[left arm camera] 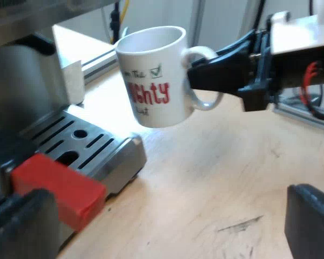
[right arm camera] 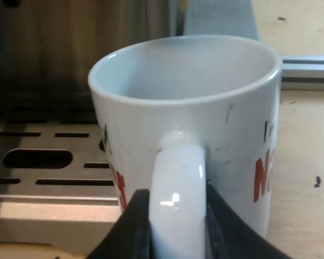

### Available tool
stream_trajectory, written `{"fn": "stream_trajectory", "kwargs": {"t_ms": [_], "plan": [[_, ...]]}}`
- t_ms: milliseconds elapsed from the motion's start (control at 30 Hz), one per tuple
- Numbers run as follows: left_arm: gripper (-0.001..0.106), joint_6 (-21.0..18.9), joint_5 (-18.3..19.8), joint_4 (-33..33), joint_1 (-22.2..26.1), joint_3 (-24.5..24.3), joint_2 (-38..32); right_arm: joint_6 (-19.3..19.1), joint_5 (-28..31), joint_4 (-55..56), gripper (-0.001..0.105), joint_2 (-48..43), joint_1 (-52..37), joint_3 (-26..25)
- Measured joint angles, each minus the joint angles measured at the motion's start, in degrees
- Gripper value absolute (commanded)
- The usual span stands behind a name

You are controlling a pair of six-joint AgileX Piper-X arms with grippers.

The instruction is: Remove mug from coffee machine

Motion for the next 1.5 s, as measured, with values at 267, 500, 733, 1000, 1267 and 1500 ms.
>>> {"fn": "stream_trajectory", "kwargs": {"t_ms": [267,500,733,1000,1267,1500], "plan": [[0.085,-0.1,0.0,-0.5,-1.9,0.0,0.0,0.0,-0.6,-0.3,0.000,0.0,-4.7,1.4],[0.085,-0.1,0.0,-0.6,-1.9,0.0,0.0,0.0,-2.2,-1.3,0.000,0.0,-9.1,3.3],[0.085,-0.1,0.0,-0.8,-1.9,-0.1,2.5,-9.1,-6.1,-16.3,0.000,-0.2,-11.9,10.9],[0.085,-0.1,0.0,-1.1,-1.9,-0.1,6.5,-12.1,-11.6,-25.1,0.000,-0.2,-18.5,13.8],[0.085,-0.1,-0.9,-1.4,-1.9,-0.1,7.1,-19.1,-22.2,-29.0,0.000,0.4,-25.5,15.4],[0.085,-0.1,-1.2,-1.4,-1.9,-0.1,7.1,-19.6,-26.3,-36.2,0.000,6.7,-28.6,16.3]]}}
